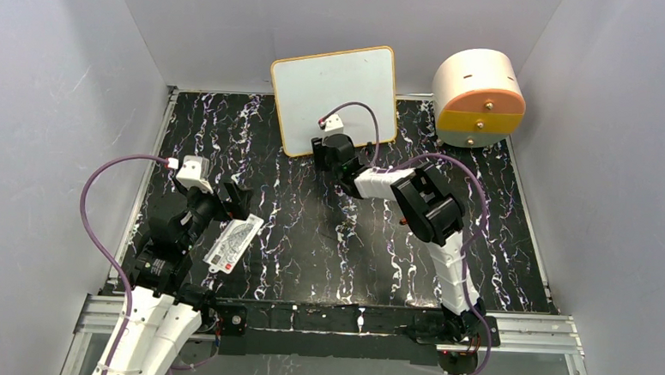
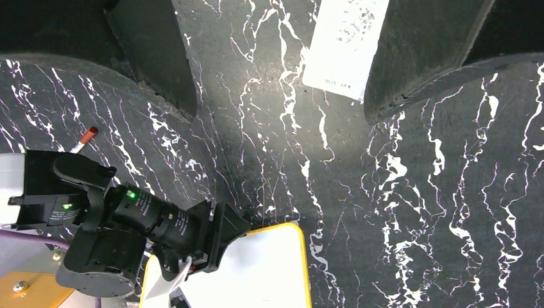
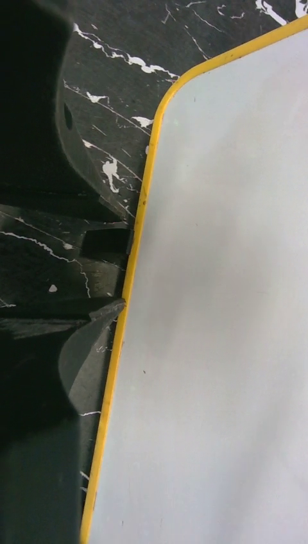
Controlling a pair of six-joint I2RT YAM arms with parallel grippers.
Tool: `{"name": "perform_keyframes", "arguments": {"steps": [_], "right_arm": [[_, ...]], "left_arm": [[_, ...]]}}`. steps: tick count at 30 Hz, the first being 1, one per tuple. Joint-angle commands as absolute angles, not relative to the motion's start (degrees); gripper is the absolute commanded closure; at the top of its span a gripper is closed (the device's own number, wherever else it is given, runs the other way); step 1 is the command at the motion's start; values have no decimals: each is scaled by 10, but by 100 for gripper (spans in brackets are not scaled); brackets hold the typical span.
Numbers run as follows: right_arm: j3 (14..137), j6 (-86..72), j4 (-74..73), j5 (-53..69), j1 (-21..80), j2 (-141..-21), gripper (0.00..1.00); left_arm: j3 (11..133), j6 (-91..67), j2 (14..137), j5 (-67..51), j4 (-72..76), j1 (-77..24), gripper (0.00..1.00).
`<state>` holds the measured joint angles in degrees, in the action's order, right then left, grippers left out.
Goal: Write a sentence on the whiteboard
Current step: Move the whiteboard stand to the center of the board.
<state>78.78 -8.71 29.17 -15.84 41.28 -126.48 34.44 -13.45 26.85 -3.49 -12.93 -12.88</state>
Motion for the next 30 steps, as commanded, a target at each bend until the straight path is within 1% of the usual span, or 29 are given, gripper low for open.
{"name": "perform_keyframes", "arguments": {"steps": [1, 5, 16, 24, 30], "right_arm": [[831, -82, 291, -186, 417, -1281, 49], [831, -80, 281, -184, 418, -1281, 61], [753, -82, 283, -193, 433, -1230, 90], [679, -101, 261, -209, 461, -1166, 100], [609, -130, 249, -218, 491, -1109, 100]], "left_arm": [[360, -128, 267, -42, -128, -131, 2], [360, -127, 266, -42, -129, -130, 2], [359, -127, 263, -42, -130, -131, 2], [360, -126, 260, -29, -133, -131, 2], [361, -127, 255, -18, -135, -129, 2]]}}
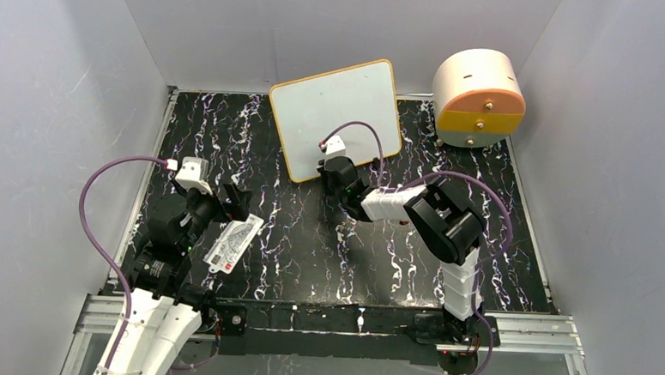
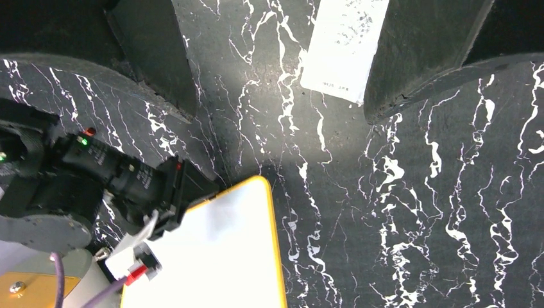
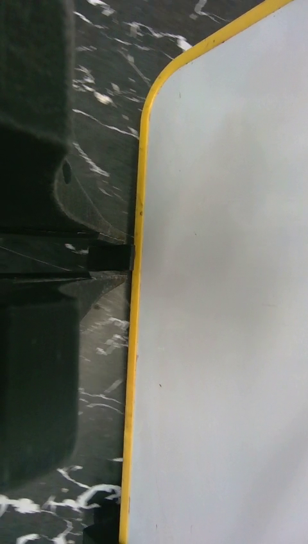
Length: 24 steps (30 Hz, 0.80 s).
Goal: Write a sentence on the whiteboard
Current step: Move the whiteboard stand to the center of the board.
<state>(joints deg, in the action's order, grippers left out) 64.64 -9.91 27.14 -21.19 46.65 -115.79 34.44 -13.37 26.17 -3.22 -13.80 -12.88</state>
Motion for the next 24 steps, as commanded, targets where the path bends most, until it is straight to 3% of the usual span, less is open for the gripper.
{"name": "perform_keyframes", "arguments": {"steps": [1, 24], "right_arm": [[601, -131, 246, -220, 497, -1101, 100], [446, -257, 131, -303, 667, -945, 100]], "left_arm": [[361, -127, 255, -17, -136, -129, 2], [355, -131, 233, 12, -141, -126, 2]]}}
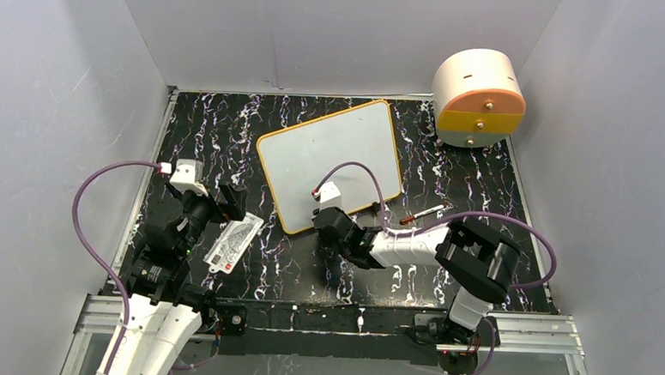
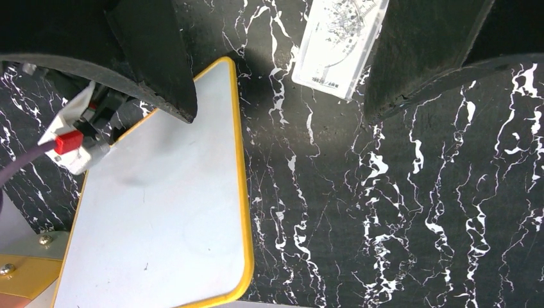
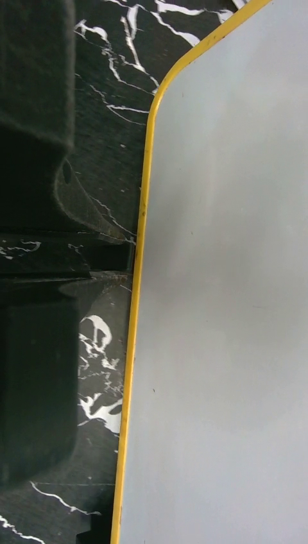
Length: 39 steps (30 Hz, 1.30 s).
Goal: Write a sentence on the whiteboard
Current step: Move the whiteboard stand to the center of the board.
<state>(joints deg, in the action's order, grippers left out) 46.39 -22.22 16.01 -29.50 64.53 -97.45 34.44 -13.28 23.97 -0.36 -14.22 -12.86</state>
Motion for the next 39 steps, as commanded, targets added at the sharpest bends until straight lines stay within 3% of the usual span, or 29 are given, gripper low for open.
{"name": "perform_keyframes", "arguments": {"steps": [1, 7, 12, 25, 27, 39], "right_arm": [[442, -258, 129, -302, 671, -941, 100], [438, -258, 112, -301, 681, -918, 92], [445, -232, 100, -300, 681, -885, 63], [470, -238, -87, -377, 667, -756, 16], [476, -249, -122, -375, 643, -741, 3], [509, -322, -295, -322, 471, -686, 1]], "left_arm": [[355, -131, 232, 13, -141, -125, 2], [354, -132, 231, 15, -143, -125, 2], [352, -136, 226, 14, -143, -126, 2], [350, -147, 207, 7, -143, -132, 2], [350, -147, 204, 7, -143, -139, 2], [353, -143, 204, 21, -147, -195, 2]]}}
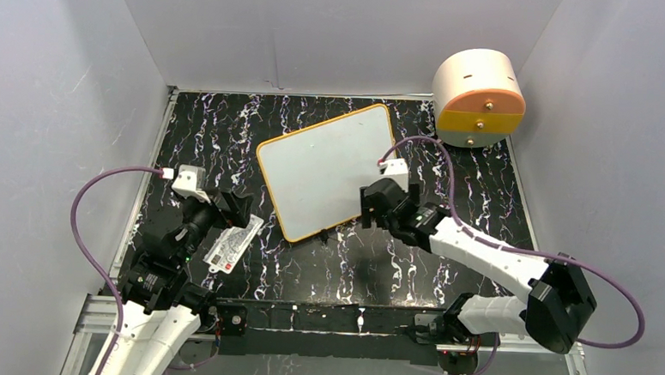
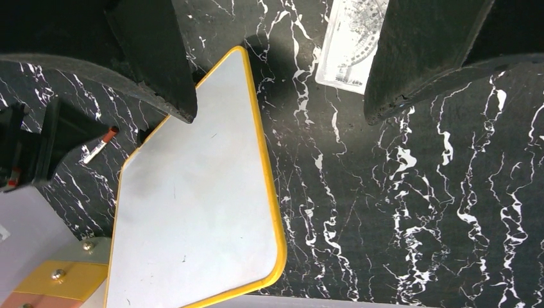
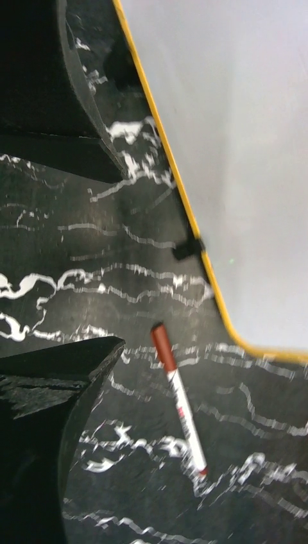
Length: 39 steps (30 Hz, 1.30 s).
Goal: Write a sentence on the whiteboard
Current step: Move the whiteboard stand to the center of the board, then open the whiteboard marker at the center of the board.
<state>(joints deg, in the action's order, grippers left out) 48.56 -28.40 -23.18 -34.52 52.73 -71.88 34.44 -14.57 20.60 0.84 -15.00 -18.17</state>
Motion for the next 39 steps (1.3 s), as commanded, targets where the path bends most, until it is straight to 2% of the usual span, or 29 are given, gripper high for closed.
{"name": "perform_keyframes", "arguments": {"steps": [1, 10, 15, 30, 39], "right_arm": [[508, -323, -301, -317, 452, -680, 1], [512, -287, -298, -205, 233, -670, 1], [530, -302, -299, -187, 138, -736, 11], [596, -373, -283, -185, 108, -925, 33], [618, -404, -298, -208, 106, -974, 43]], "left_arm": [[353, -142, 204, 23, -147, -199, 2], [353, -135, 215, 30, -146, -229, 2], [352, -128, 221, 30, -145, -242, 2], [349, -120, 236, 32, -139, -251, 2], [348, -118, 242, 30, -137, -254, 2]]}}
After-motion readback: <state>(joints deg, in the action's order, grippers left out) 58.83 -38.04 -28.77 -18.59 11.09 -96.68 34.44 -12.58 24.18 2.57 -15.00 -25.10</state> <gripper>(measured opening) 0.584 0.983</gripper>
